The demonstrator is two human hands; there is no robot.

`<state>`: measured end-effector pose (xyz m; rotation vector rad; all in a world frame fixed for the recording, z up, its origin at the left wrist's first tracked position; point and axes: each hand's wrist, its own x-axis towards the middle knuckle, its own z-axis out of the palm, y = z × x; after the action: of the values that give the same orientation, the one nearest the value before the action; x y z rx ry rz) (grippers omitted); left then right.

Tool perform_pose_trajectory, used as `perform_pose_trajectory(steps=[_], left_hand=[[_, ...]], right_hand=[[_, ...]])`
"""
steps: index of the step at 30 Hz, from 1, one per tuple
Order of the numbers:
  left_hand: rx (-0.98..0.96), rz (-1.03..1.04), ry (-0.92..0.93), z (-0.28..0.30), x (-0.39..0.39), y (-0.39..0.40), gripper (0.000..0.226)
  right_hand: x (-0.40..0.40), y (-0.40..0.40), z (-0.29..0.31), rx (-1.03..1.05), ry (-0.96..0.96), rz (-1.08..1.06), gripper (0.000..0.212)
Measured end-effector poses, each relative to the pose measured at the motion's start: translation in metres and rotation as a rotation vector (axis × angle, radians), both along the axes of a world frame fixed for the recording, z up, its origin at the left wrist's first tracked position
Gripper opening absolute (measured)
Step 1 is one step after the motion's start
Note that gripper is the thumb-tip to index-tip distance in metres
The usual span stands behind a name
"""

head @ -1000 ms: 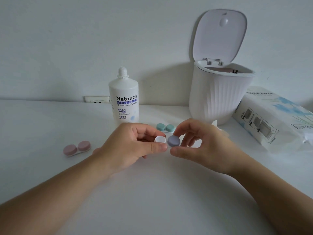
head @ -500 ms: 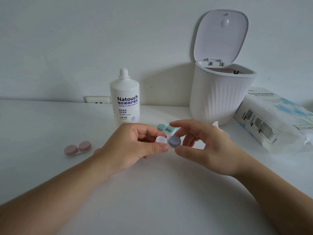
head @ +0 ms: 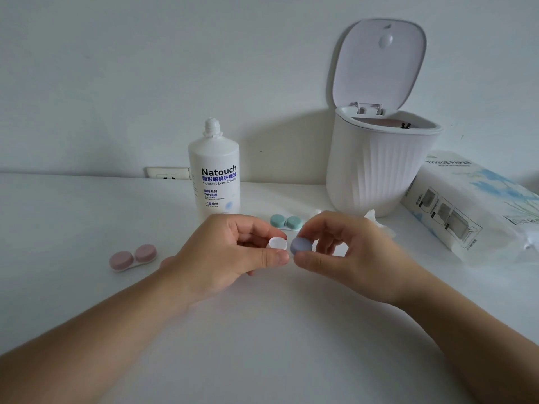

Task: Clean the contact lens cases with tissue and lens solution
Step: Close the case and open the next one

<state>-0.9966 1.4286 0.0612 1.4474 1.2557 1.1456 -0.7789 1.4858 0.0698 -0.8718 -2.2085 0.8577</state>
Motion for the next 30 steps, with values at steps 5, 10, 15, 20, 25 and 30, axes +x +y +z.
perform_pose_trajectory(steps=[5, 10, 15, 20, 25, 30], left_hand=[[0.004, -0.004, 0.010, -0.0001, -0.0011, 0.0001, 0.026], [-0.003, -0.004, 0.012, 0.0003, -0.0003, -0.0003, 0.028], [-0.007, 0.006, 0.008, 0.0009, 0.0001, -0.0003, 0.028], [0.000, 0.001, 0.004, 0.0007, -0.0001, 0.0006, 0.026], [0.003, -0.014, 0.010, -0.0002, -0.0018, 0.0009, 0.023], [0.011, -0.032, 0.016, -0.0017, -0.0024, 0.0023, 0.030]], right_hand=[[0.0021, 0.0001, 0.0001, -0.052, -0.014, 0.040, 0.036], [0.0018, -0.0009, -0.0002, -0.013, -0.008, 0.020, 0.013], [0.0005, -0.0016, 0.0006, -0.022, 0.007, -0.009, 0.033], [0.0020, -0.0010, 0.0012, -0.005, -0.016, 0.018, 0.021], [0.0007, -0.0023, 0.0015, -0.007, -0.021, 0.004, 0.017], [0.0002, -0.0030, 0.0012, 0.011, -0.039, 0.023, 0.015]])
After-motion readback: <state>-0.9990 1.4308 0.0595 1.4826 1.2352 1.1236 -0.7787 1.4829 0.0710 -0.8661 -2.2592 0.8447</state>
